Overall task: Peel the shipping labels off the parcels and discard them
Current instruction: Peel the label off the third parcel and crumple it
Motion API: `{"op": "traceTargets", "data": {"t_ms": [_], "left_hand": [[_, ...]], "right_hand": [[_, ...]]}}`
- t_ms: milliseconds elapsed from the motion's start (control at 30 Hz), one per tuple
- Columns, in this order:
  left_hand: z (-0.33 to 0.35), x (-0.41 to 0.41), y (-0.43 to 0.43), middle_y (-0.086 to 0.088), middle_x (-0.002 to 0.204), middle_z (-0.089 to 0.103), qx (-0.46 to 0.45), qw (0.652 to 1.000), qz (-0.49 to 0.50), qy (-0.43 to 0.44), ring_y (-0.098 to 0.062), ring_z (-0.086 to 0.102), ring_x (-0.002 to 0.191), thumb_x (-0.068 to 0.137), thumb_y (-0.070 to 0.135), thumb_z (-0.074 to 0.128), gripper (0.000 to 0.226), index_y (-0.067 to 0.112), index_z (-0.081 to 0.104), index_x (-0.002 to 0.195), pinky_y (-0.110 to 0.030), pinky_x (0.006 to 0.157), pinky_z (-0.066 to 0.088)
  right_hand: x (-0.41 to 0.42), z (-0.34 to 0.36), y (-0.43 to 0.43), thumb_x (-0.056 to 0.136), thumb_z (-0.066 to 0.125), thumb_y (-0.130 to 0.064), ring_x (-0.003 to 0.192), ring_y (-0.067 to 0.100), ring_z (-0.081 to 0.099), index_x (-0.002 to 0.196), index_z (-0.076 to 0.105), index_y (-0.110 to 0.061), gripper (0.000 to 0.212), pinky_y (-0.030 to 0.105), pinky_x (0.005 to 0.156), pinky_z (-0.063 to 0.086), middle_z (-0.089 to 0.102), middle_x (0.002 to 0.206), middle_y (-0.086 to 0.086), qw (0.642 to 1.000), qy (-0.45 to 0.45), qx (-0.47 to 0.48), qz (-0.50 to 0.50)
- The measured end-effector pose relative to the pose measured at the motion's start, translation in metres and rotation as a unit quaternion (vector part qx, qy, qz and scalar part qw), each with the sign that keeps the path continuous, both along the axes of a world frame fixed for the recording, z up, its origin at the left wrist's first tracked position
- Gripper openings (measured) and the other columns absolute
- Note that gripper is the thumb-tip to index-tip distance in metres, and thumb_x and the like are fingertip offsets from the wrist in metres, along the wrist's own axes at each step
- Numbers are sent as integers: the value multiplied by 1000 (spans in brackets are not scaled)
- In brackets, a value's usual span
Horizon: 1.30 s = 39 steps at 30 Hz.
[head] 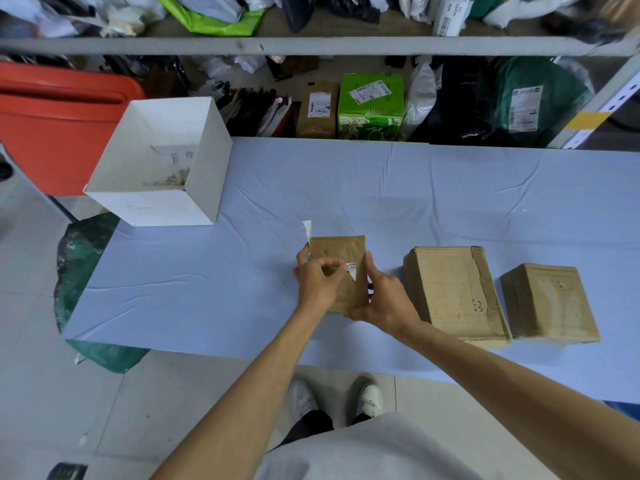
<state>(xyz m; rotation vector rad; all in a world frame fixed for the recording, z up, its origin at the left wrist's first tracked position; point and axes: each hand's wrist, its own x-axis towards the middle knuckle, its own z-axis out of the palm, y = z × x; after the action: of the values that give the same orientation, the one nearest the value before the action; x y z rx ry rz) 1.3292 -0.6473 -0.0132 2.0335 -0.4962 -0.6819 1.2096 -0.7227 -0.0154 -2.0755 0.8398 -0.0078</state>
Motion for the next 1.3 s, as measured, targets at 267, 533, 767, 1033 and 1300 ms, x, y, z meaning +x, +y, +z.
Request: {"op": "traceTargets", "data": {"t_ms": [267, 533, 767, 1033, 1300], "left_hand": [[-1, 2, 1, 6, 151, 24, -3, 1000, -12, 18, -20, 39, 132, 82, 25, 73, 10, 31, 68, 75, -31, 105, 39], [-1, 3, -1, 7, 151, 26, -2, 999, -13, 35, -23, 42, 130, 83, 25, 71, 3, 24, 69, 82, -40, 104, 43], [-3, 4, -1, 7, 152, 25, 0, 999, -14, 39, -22, 42, 130, 84, 25, 71, 7, 19, 71, 87, -39, 105, 42], [-5, 15, 0, -4, 126, 57, -68, 993, 54, 74, -9, 62, 100, 88, 17, 65, 3, 17, 68, 87, -5, 76, 41], [-12, 36, 18, 1, 96, 67, -77, 980, 149, 107, -10, 62, 85, 90, 20, 64, 7, 14, 68, 94, -17, 69, 47]], "right_hand": [[-1, 0, -1, 65, 88, -22, 103, 24, 64, 154, 1, -13, 125, 40, 85, 57, 64, 122, 7, 1000, -1, 3, 4], [-4, -3, 0, 63, 88, -25, 100, 24, 65, 154, 1, -12, 126, 40, 84, 56, 66, 119, 6, 1000, 12, 1, -8], [-4, -2, 0, 63, 88, -25, 98, 23, 65, 154, 1, -12, 127, 40, 84, 56, 67, 116, 6, 1000, 14, 3, -13], [-5, -3, -1, 59, 90, -23, 93, 19, 66, 154, 10, -15, 125, 39, 78, 58, 66, 112, 4, 999, 4, 26, -35], [-4, -7, 7, 61, 90, -24, 113, 23, 60, 153, 15, -15, 119, 36, 87, 56, 56, 130, 2, 998, 9, 55, -31]]}}
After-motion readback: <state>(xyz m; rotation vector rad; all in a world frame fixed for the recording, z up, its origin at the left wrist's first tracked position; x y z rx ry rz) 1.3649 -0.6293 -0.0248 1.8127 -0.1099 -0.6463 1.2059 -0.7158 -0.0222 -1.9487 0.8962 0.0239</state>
